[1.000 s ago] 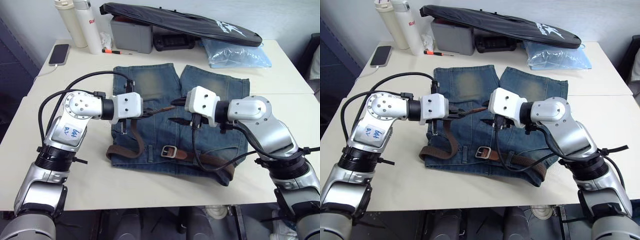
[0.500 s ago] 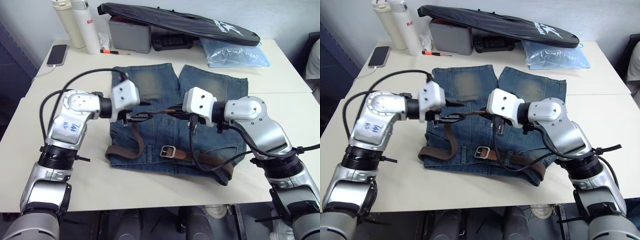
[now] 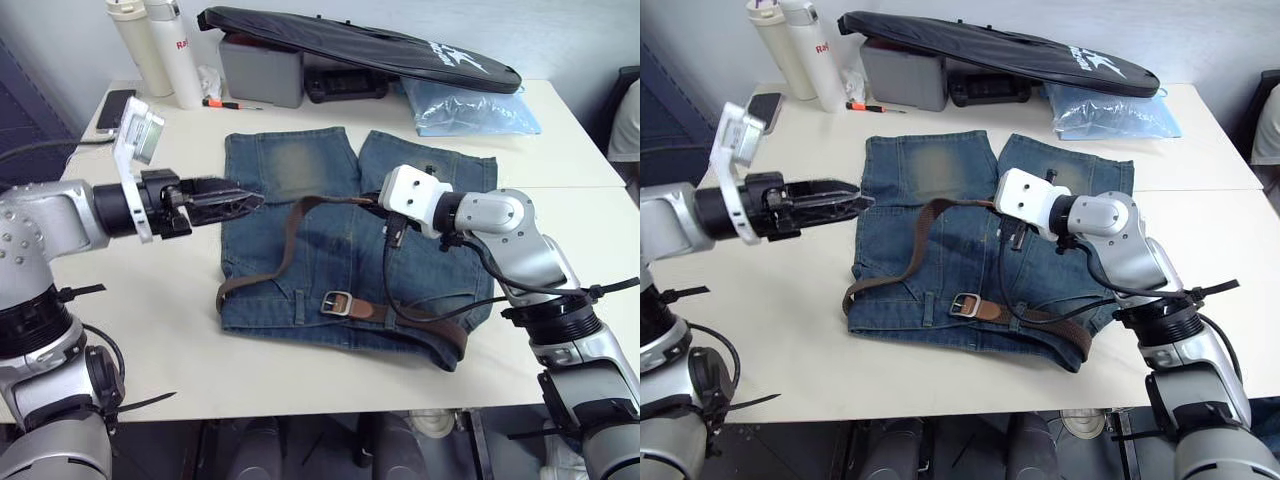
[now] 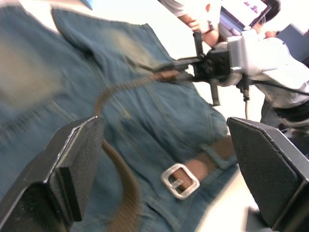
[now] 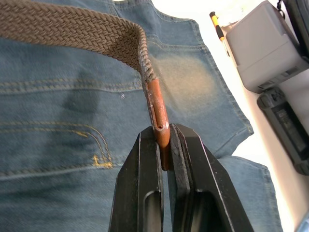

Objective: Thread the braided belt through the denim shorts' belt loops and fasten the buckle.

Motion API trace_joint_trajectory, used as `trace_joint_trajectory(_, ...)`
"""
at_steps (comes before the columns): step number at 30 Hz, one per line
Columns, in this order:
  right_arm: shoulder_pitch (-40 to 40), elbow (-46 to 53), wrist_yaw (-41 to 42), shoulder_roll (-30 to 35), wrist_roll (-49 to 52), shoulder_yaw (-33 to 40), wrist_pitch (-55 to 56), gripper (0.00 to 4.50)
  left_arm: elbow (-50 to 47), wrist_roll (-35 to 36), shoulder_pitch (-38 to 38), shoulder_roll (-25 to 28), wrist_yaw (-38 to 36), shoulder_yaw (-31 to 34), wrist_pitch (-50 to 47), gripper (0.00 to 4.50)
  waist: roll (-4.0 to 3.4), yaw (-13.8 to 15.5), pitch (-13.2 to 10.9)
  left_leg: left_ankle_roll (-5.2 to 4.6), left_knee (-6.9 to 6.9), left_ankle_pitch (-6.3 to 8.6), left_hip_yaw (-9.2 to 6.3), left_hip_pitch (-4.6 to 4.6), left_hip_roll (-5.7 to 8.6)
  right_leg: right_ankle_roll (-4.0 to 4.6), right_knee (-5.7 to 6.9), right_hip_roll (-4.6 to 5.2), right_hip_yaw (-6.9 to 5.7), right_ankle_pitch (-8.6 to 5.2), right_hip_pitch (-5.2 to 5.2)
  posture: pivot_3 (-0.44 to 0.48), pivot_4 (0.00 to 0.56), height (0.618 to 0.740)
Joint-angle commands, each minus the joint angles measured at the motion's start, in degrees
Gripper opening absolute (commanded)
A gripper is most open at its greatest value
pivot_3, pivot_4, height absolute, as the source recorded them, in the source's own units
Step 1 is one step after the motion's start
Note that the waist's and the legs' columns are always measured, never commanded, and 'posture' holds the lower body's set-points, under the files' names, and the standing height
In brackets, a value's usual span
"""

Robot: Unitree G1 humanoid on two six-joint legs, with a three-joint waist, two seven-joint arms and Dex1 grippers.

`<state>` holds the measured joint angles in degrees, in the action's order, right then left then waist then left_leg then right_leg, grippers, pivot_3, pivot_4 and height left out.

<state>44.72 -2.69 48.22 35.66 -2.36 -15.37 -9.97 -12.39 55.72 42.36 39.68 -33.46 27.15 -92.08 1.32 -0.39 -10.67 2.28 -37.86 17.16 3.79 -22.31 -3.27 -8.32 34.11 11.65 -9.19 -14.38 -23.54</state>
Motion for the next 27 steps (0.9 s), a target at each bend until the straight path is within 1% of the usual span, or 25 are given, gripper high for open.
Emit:
trace_joint_trajectory(1, 1.13, 0.48, 0.09, -0.16, -1.08, 0.83, 3.92, 0.00, 6.38, 23.79, 0.29, -0.75, 18.18, 1.75, -0.42, 4.45, 0.01, 0.12, 0.00, 0.01, -0.01, 0.01, 0.00, 0.00, 0.00, 0.00, 0.00, 0.00, 0.01, 0.00, 0.00, 0.000, 0.150, 0.740)
trace_joint_trajectory(2, 1.01, 0.48, 0.22, -0.31, -1.21, 0.76, 4.41, 0.00, 7.97, 38.61, -1.58, 1.06, 28.44, -2.36, 7.03, 4.45, 0.01, 0.18, 0.00, 0.01, -0.04, 0.01, -0.03, -0.01, -0.01, 0.01, 0.01, 0.00, 0.00, 0.01, 0.00, 0.000, 0.150, 0.740)
trace_joint_trajectory(3, 0.93, 0.49, 0.33, -0.52, -1.32, 0.68, 4.94, 0.00, 9.15, 48.81, -2.26, 0.88, 35.68, -5.51, 12.41, 4.45, 0.02, 0.14, -0.01, 0.02, -0.08, 0.01, -0.03, -0.01, 0.00, 0.01, 0.00, 0.00, 0.00, 0.01, 0.03, 0.000, 0.150, 0.740)
trace_joint_trajectory(4, 0.87, 0.52, 0.43, -0.69, -1.43, 0.67, 5.28, 0.00, 9.27, 54.67, -2.80, 0.49, 40.45, -7.54, 16.22, 4.45, 0.02, 0.20, -0.01, 0.05, -0.09, 0.04, -0.05, 0.00, -0.01, 0.02, 0.00, 0.01, 0.01, 0.01, 0.05, 0.000, 0.150, 0.740)
trace_joint_trajectory(5, 0.80, 0.58, 0.48, -0.83, -1.59, 0.64, 5.67, 0.00, 8.82, 57.28, -2.82, -0.45, 42.96, -8.98, 18.42, 4.45, 0.02, 0.24, -0.01, 0.08, -0.10, 0.06, -0.10, 0.05, -0.02, 0.03, 0.01, 0.04, 0.10, 0.03, 0.12, 0.000, 0.150, 0.740)
trace_joint_trajectory(6, 0.77, 0.71, 0.37, -1.00, -1.83, 0.59, 6.20, 0.00, 8.15, 57.28, -2.27, -4.65, 46.88, -9.09, 20.35, 4.45, 0.02, 0.28, -0.01, 0.09, -0.13, 0.07, -0.10, 0.04, -0.02, 0.04, -0.01, 0.02, 0.07, 0.03, 0.12, 0.000, 0.150, 0.740)
trace_joint_trajectory(8, 0.64, 1.01, 0.03, -1.33, -2.15, 0.63, 7.08, 0.00, 5.66, 57.28, -2.04, -14.40, 57.92, -8.15, 26.04, 4.45, 0.00, 0.43, 0.00, 0.09, -0.17, 0.07, -0.07, 0.11, 0.05, 0.03, -0.03, 0.02, 0.09, 0.04, 0.19, 0.000, 0.150, 0.740)
trace_joint_trajectory(9, 0.52, 1.29, -0.20, -1.58, -2.17, 0.77, 7.45, 0.00, 4.12, 57.28, -2.70, -19.28, 64.84, -7.95, 29.08, 4.45, 0.02, 0.47, 0.01, 0.08, -0.19, 0.07, -0.07, 0.11, 0.05, 0.02, -0.02, 0.02, 0.07, 0.05, 0.23, 0.000, 0.150, 0.740)
trace_joint_trajectory(11, 0.21, 2.25, -0.65, -2.05, -2.21, 1.17, 7.66, 0.00, 0.96, 57.28, -4.32, -26.94, 76.40, -7.64, 33.60, 4.45, 0.06, 0.48, 0.02, 0.06, -0.26, 0.09, -0.06, 0.10, 0.05, -0.01, -0.08, 0.00, 0.08, 0.10, 0.27, 0.000, 0.150, 0.740)
trace_joint_trajectory(13, -0.21, 3.62, -1.05, -2.44, -2.31, 1.65, 7.30, 0.00, -1.96, 57.28, -5.64, -33.14, 85.48, -7.30, 37.01, 4.45, 0.06, 0.18, 0.02, 0.04, -0.21, 0.10, -0.02, 0.08, 0.04, -0.01, -0.17, -0.02, 0.10, 0.13, 0.25, 0.000, 0.150, 0.740)
trace_joint_trajectory(15, -0.67, 5.04, -1.43, -2.41, -2.33, 2.27, 6.52, 0.00, -3.91, 57.28, -6.06, -37.75, 92.49, -7.11, 39.60, 4.45, 0.06, 0.18, 0.02, 0.05, -0.15, 0.10, -0.01, 0.10, 0.00, 0.00, -0.20, -0.11, 0.11, 0.13, 0.21, 0.000, 0.150, 0.740)
trace_joint_trajectory(18, -1.51, 7.14, -2.01, -1.89, -2.26, 3.28, 4.84, 0.00, -6.07, 57.28, -5.53, -43.31, 101.47, -6.15, 43.48, 4.45, 0.06, 0.60, 0.02, 0.05, -0.20, 0.10, 0.00, 0.09, 0.02, 0.02, -0.24, -0.11, 0.11, 0.15, 0.23, 0.000, 0.150, 0.740)
trace_joint_trajectory(22, -2.16, 8.65, -2.09, -1.31, -2.25, 4.11, 3.42, 0.00, -7.70, 57.28, -5.13, -46.06, 108.04, -5.20, 44.77, 4.45, 0.06, 1.59, 0.02, 0.02, -0.26, 0.11, 0.00, 0.08, 0.02, 0.04, -0.34, -0.13, 0.10, 0.22, 0.29, 0.000, 0.150, 0.740)
trace_joint_trajectory(25, -2.33, 9.20, -1.89, -1.28, -2.30, 4.26, 3.24, 0.00, -7.40, 57.28, -5.09, -47.27, 110.78, -4.50, 45.59, 4.45, 0.06, 1.87, 0.02, 0.02, -0.27, 0.11, 0.01, 0.08, 0.01, 0.06, -0.38, -0.16, 0.11, 0.24, 0.30, 0.000, 0.150, 0.740)
trace_joint_trajectory(27, -2.44, 9.54, -1.64, -1.27, -2.02, 4.28, 3.41, 0.00, -5.93, 57.28, -4.48, -48.41, 110.99, -3.70, 46.66, 4.45, 0.06, 1.92, 0.02, 0.01, -0.27, 0.11, 0.01, 0.07, 0.01, 0.06, -0.42, -0.17, 0.11, 0.26, 0.30, 0.000, 0.150, 0.740)
